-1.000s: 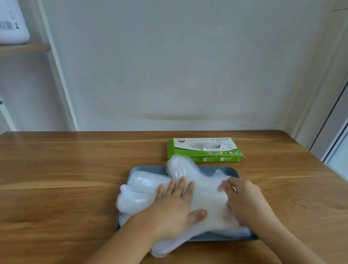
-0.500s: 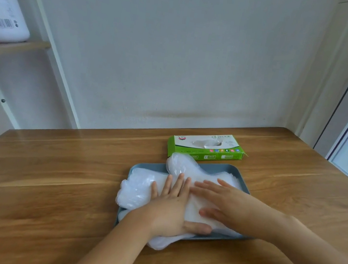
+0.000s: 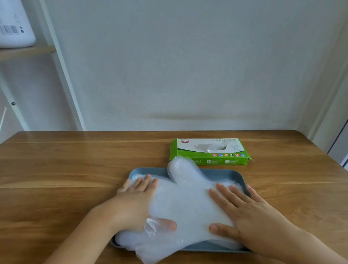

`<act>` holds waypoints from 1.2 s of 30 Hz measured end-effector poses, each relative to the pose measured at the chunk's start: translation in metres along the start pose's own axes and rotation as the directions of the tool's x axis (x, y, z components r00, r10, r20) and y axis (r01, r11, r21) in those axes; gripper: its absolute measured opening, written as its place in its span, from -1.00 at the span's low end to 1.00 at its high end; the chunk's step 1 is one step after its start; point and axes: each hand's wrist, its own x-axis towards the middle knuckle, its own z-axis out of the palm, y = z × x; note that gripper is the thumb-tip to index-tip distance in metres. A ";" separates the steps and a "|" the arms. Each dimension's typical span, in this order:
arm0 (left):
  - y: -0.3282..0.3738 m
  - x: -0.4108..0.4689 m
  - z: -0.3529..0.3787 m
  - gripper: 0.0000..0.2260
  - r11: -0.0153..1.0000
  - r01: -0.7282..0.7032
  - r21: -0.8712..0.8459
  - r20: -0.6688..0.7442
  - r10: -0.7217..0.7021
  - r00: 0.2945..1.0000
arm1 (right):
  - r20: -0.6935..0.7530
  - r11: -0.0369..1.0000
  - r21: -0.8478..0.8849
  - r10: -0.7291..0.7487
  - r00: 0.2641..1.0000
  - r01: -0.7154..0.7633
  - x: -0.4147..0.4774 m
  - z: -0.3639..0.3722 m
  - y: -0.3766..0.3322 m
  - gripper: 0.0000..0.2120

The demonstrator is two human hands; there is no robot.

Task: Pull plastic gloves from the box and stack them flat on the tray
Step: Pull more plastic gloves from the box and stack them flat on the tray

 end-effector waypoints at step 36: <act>0.011 0.133 -0.077 -0.49 0.895 -0.239 -0.378 -0.229 0.159 0.960 | -0.443 0.859 0.503 0.167 0.881 0.090 0.162 -0.035 0.083 -0.91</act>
